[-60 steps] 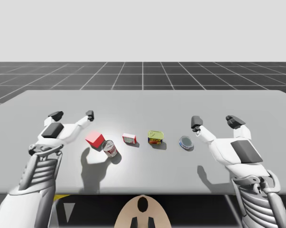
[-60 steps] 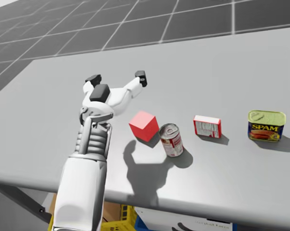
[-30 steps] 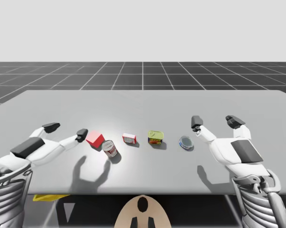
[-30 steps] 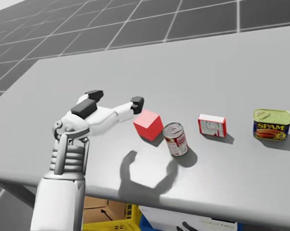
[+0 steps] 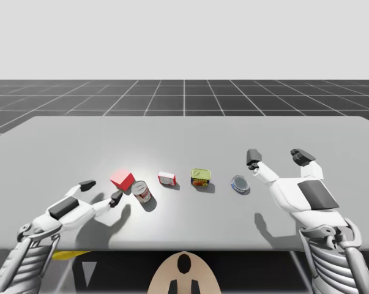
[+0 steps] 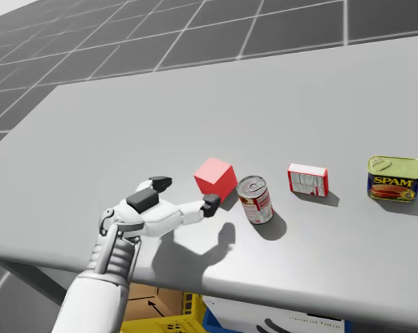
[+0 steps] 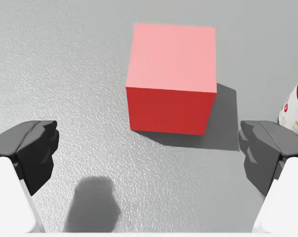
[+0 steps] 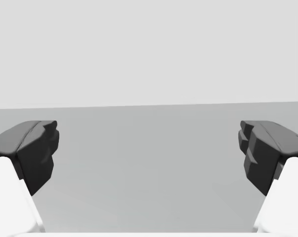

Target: Find the red cube and pick it up.

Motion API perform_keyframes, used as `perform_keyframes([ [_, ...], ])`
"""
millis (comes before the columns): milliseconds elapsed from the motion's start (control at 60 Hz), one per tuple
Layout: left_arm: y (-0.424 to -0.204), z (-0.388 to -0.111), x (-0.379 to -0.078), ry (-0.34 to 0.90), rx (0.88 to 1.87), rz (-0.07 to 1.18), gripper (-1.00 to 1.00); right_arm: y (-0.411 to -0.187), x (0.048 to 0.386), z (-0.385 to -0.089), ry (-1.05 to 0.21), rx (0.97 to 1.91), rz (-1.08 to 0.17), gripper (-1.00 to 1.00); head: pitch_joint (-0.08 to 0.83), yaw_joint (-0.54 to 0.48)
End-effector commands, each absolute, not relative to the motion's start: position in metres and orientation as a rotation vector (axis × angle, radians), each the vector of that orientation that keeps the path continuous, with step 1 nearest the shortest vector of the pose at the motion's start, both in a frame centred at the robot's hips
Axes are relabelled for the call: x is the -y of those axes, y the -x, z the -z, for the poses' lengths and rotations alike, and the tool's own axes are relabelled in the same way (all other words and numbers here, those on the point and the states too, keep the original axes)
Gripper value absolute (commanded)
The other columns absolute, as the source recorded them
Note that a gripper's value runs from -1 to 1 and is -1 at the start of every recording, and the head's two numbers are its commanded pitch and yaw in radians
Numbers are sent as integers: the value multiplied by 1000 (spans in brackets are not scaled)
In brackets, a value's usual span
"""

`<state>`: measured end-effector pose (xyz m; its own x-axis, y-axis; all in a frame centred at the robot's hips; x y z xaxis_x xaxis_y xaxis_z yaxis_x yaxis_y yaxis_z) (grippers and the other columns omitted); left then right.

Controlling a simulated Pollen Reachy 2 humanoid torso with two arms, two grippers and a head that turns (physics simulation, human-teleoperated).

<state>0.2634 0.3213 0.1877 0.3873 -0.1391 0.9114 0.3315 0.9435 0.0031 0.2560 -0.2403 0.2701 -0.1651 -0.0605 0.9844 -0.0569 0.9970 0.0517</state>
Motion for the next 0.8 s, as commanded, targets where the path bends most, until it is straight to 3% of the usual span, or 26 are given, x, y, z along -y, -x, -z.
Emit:
perform_keyframes([
  [17, -279, -169, -313, 201, 1109, 307, -1000, -256, 239, -269, -99, 1735, 14, -1000, 630, 403],
  [250, -307, -163, -295, 160, 1101, 307, -1000, -256, 240, -269, -99, 1736, 14, -1000, 632, 397],
  [550, -324, -167, -281, 126, 1111, 314, -1000, -256, 241, -270, -98, 1740, 12, -1000, 630, 391],
  [567, -324, -166, -281, 123, 1111, 314, -932, -256, 241, -270, -97, 1740, 12, -1000, 629, 391],
  [600, -324, -165, -280, 117, 1113, 315, -433, -256, 241, -270, -96, 1740, 12, -1000, 628, 390],
  [617, -323, -163, -281, 123, 1102, 316, 642, -255, 241, -270, -96, 1742, 11, -1000, 629, 389],
  [633, -323, -163, -281, 123, 1100, 318, 642, -255, 241, -270, -96, 1742, 11, -1000, 629, 389],
  [667, -322, -162, -281, 119, 1099, 324, 929, -255, 241, -270, -96, 1743, 11, -1000, 629, 388],
  [683, -321, -161, -282, 123, 1092, 323, 967, -256, 241, -270, -95, 1743, 10, -1000, 629, 387],
  [800, -320, -158, -283, 122, 1076, 332, 1000, -256, 241, -271, -93, 1744, 11, -1000, 627, 389],
])
